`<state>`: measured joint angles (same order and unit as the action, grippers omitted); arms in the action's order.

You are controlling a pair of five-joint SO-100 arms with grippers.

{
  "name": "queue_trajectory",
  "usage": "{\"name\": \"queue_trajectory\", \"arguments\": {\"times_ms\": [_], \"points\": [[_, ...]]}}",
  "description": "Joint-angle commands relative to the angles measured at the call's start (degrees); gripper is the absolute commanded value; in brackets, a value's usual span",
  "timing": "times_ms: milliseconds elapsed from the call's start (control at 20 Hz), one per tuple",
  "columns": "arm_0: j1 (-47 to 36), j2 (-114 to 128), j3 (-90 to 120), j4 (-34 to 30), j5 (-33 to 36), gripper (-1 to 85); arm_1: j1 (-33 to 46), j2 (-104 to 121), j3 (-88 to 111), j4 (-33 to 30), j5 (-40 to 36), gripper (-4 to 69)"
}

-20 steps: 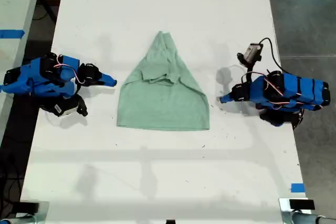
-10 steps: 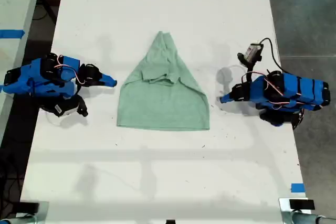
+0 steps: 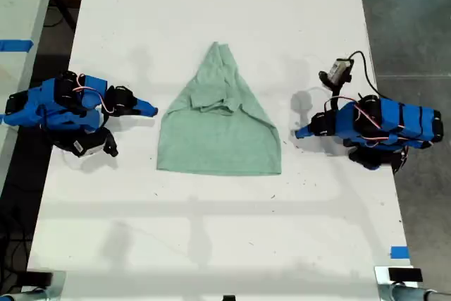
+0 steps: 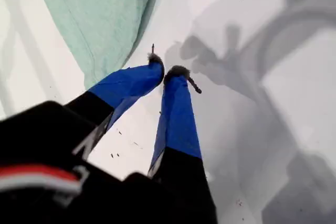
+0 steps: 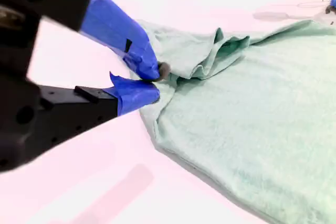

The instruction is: Fold t shirt

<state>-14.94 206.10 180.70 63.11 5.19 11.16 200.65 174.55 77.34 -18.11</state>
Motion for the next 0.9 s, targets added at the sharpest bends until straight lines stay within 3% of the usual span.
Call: {"name": "queue_trajectory", "arguments": {"times_ms": [0,850], "points": [[0.1,0.3,-0.5,-0.5,0.5,1.6,-0.5,0.4,2.9,-0.3,0.4,4.3],[-0.2,0.3,-0.5,-0.6,0.5,0.0,-0.5,0.4,2.9,-0.3,0.4,4.3]]}}
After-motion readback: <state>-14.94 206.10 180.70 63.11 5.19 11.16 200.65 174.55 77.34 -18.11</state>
